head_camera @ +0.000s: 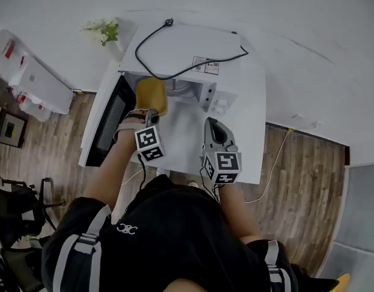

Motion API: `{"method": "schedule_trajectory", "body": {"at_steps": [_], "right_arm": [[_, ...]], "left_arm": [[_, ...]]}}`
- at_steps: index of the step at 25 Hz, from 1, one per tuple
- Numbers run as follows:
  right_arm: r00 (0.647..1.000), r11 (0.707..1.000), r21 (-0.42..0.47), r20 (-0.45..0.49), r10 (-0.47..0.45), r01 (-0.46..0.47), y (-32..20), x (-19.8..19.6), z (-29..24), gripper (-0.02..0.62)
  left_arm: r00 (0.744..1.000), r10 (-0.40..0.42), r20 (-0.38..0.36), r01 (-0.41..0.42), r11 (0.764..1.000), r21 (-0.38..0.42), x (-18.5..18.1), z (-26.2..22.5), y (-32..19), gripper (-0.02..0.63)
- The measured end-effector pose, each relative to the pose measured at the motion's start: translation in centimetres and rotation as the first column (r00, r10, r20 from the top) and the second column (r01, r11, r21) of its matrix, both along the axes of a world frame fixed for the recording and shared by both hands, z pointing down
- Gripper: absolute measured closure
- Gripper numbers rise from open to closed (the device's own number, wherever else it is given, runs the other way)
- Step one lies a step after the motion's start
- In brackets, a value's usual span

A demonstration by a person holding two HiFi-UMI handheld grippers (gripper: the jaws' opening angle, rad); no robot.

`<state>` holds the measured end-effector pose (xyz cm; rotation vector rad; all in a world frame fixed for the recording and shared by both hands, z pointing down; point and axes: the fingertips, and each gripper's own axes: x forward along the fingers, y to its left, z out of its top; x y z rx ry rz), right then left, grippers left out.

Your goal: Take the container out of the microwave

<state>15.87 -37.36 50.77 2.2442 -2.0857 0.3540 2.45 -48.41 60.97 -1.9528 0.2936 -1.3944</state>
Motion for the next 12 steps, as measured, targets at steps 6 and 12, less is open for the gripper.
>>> {"method": "schedule_trajectory", "body": {"at_steps": [6, 12], "right_arm": [[0.998, 0.998, -0.005, -0.004, -0.067, 0.067, -0.2, -1.6, 0.4, 0.591], [0.992, 0.992, 0.001, 0.001, -0.128, 0.128, -0.2, -2.8, 0.6, 0.592]], "left_arm": [[0.999, -0.042, -0.005, 0.042, 0.999, -0.015, -2.6, -0.7, 2.7, 0.540], [0.999, -0.039, -0.018, 0.038, 0.999, -0.012, -3.7, -1.3, 5.0, 0.540]]}}
